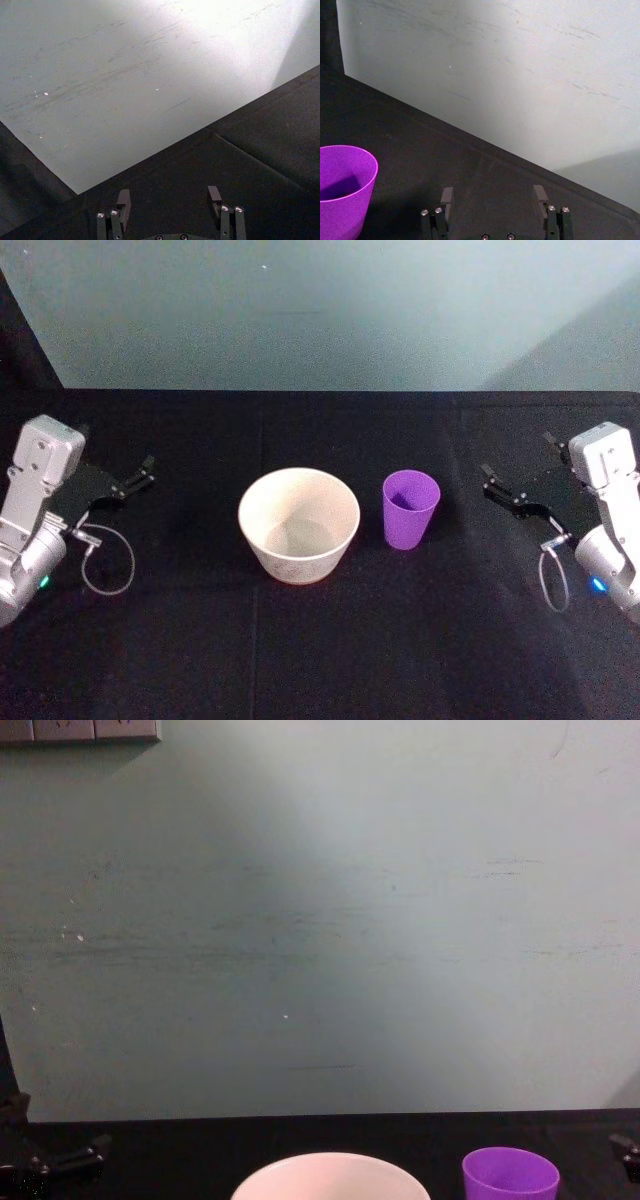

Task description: Pick up the cup and pour the mung beans from the cup into the bowl.

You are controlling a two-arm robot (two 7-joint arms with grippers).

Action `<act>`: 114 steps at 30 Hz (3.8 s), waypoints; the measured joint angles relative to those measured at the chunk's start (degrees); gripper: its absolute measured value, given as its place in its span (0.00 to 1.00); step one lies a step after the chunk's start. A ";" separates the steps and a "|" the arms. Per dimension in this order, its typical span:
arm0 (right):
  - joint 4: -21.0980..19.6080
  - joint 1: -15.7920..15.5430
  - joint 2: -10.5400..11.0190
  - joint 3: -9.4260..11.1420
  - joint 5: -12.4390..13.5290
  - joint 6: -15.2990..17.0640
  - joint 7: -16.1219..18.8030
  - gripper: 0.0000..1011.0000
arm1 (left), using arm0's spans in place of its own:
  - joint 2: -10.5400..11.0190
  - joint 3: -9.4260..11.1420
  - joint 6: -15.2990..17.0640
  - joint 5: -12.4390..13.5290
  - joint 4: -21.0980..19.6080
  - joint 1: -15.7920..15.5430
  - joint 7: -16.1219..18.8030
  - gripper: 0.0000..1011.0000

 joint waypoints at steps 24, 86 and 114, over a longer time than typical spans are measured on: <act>0.00 0.00 0.00 0.00 0.00 0.00 0.00 0.99 | 0.00 0.00 0.00 0.00 0.00 0.00 0.00 0.99; -4.35 -4.57 -1.23 -0.36 5.07 1.45 18.24 0.99 | 0.00 0.00 0.00 0.00 0.00 0.01 0.00 0.99; 5.21 -0.17 -11.39 1.69 5.29 -0.38 21.64 0.99 | 0.00 0.00 0.00 0.00 0.00 0.00 0.00 0.99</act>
